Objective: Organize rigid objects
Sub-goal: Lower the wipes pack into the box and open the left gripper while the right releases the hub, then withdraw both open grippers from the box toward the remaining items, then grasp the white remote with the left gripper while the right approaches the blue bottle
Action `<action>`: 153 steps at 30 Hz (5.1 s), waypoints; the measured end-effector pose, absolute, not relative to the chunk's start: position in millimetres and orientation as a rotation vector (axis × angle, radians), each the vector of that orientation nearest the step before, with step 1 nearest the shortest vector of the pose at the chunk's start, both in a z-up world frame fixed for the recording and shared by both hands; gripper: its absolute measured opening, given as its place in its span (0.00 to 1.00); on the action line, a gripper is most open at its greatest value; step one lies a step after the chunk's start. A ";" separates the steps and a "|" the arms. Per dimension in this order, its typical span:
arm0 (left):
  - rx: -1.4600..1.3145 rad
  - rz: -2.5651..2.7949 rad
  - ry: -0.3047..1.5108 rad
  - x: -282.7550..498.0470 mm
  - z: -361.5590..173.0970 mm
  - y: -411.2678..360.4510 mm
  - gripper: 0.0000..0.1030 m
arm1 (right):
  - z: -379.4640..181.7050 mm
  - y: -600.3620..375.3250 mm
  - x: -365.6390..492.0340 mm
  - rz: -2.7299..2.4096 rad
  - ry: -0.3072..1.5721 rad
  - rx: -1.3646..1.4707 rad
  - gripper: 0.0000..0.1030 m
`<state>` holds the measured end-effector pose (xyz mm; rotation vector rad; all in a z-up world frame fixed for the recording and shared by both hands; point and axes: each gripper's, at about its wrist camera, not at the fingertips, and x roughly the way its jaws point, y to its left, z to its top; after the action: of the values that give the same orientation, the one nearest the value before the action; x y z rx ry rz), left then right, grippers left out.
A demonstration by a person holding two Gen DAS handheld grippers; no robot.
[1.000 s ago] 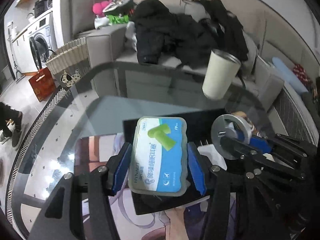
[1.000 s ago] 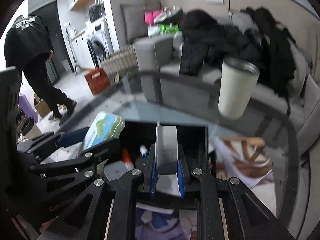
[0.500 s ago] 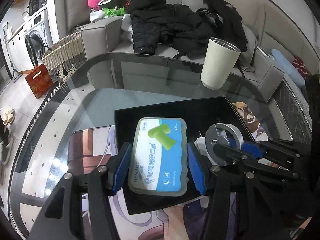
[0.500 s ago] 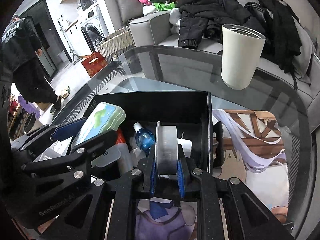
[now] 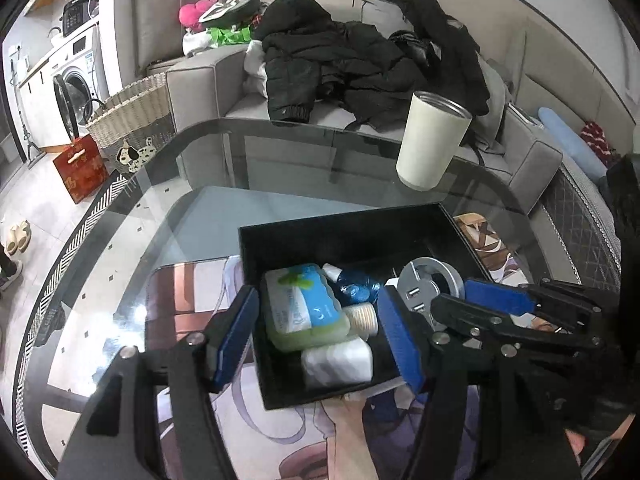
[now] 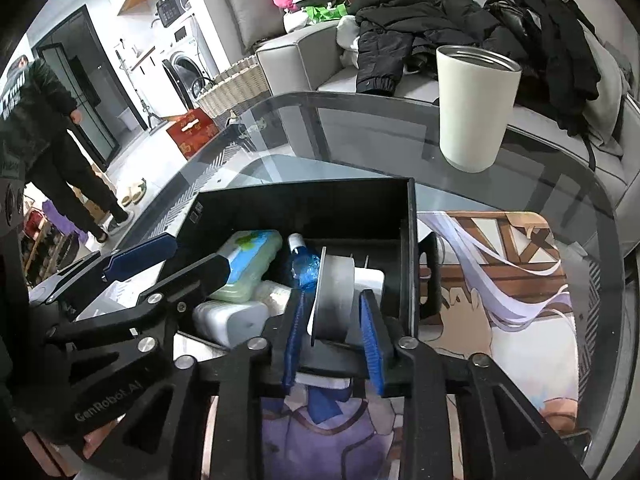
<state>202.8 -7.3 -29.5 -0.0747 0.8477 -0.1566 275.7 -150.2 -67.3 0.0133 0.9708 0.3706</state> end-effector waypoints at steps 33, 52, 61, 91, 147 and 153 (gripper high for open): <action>0.130 -0.297 0.940 123.8 -81.5 -20.2 0.62 | -111.1 -160.4 210.3 0.507 0.963 -0.155 0.38; 0.113 -0.218 0.935 126.2 -78.8 7.1 0.62 | -104.0 -144.7 211.1 0.438 0.923 -0.207 0.39; 0.093 -0.191 0.965 132.5 -83.5 14.3 0.62 | -104.0 -139.6 218.6 0.485 0.892 -0.224 0.39; 0.122 -0.038 1.003 159.6 -99.5 42.3 0.63 | -122.1 -138.8 219.7 0.439 0.997 -0.245 0.39; 0.145 -0.308 1.070 110.6 -96.1 -30.7 0.49 | -115.4 -173.2 157.5 0.499 1.048 -0.256 0.39; 0.147 -0.309 1.067 108.9 -93.7 -31.4 0.37 | -116.8 -163.6 151.3 0.524 1.037 -0.303 0.30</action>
<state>108.9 -31.4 -93.7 0.1469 1.0674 -0.3090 151.3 -163.6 -116.8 -0.3035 1.0374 0.5242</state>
